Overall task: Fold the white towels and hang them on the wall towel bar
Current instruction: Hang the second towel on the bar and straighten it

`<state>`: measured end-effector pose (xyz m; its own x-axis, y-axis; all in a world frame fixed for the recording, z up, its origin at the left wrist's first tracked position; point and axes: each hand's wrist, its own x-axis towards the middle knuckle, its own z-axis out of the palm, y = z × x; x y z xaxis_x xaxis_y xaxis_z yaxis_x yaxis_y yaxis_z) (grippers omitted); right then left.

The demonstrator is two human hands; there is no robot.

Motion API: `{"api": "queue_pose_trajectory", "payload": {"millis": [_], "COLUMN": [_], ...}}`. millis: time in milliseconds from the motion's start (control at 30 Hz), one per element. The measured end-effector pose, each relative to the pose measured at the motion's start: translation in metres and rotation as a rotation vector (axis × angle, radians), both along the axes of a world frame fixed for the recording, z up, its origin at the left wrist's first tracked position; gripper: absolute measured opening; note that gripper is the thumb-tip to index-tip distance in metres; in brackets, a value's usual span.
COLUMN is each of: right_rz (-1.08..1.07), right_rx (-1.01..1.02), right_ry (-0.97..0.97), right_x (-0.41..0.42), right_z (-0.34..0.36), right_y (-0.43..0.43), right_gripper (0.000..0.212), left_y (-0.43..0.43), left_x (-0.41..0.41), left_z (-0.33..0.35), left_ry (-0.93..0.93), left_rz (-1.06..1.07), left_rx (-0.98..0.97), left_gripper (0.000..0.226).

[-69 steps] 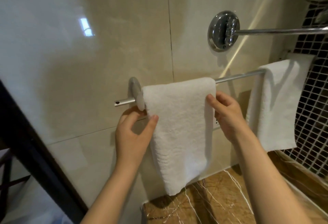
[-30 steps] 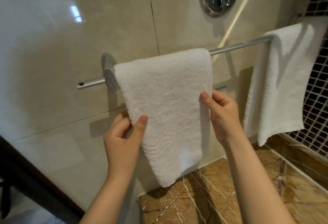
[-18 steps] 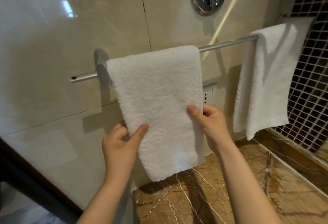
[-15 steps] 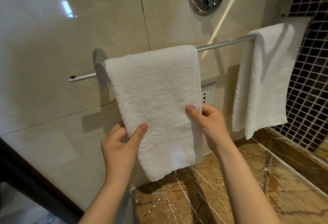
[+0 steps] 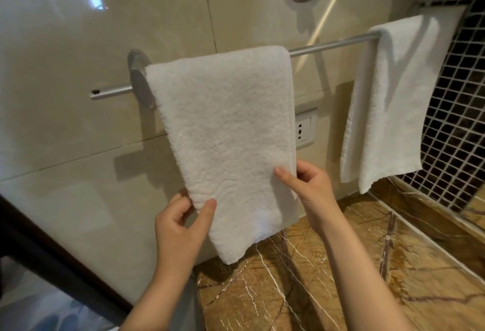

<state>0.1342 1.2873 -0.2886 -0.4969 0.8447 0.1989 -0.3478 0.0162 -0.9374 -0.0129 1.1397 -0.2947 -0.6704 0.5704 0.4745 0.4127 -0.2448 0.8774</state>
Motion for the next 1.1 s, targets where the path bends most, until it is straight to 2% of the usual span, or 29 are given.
{"api": "queue_pose_trajectory", "payload": {"millis": [67, 233, 300, 367, 533, 633, 733, 867, 1000, 1100], "right_rz": [-0.014, -0.066, -0.061, -0.047, -0.022, -0.005, -0.026, -0.053, -0.05, -0.011], "right_rx": [-0.009, -0.016, -0.02, -0.03, -0.075, -0.084, -0.083, -0.069, -0.049, -0.026], "right_ry": [-0.013, -0.035, -0.026, -0.033, -0.096, -0.133, -0.18, -0.194, -0.218, -0.277], "right_x": [-0.002, -0.005, -0.004, -0.001, 0.006, 0.008, 0.009, 0.008, 0.011, 0.015], "right_z": [-0.003, -0.007, -0.009, -0.012, -0.031, -0.044, -0.055, -0.058, -0.063, -0.072], "right_y": [0.001, 0.001, 0.0, -0.001, -0.004, -0.006, -0.006, -0.005, -0.005, -0.004], "right_gripper": [0.012, 0.007, 0.009, 0.017, 0.02, 0.011, 0.02, 0.029, 0.043, 0.037], "left_y": [0.001, 0.003, 0.001, -0.002, -0.011, -0.014, -0.015, -0.014, -0.012, -0.009], "left_x": [-0.001, -0.005, -0.003, -0.001, 0.001, 0.0, -0.003, -0.002, 0.003, 0.007], "left_z": [-0.003, -0.005, -0.006, -0.008, -0.027, -0.041, -0.049, -0.048, -0.051, -0.056], "left_ry": [0.018, 0.09, 0.078, 0.053, 0.015, -0.008, 0.012, 0.059, -0.04, -0.154], "left_rz": [0.036, 0.097, 0.073, 0.02, -0.104, -0.105, -0.046, 0.033, -0.018, -0.108], "left_rx": [-0.03, -0.051, -0.026, -0.01, -0.094, -0.17, -0.204, -0.203, -0.195, -0.247], "left_gripper": [0.041, 0.04, 0.029, 0.009, 0.012, 0.01, 0.033, 0.036, 0.027, 0.03]}}
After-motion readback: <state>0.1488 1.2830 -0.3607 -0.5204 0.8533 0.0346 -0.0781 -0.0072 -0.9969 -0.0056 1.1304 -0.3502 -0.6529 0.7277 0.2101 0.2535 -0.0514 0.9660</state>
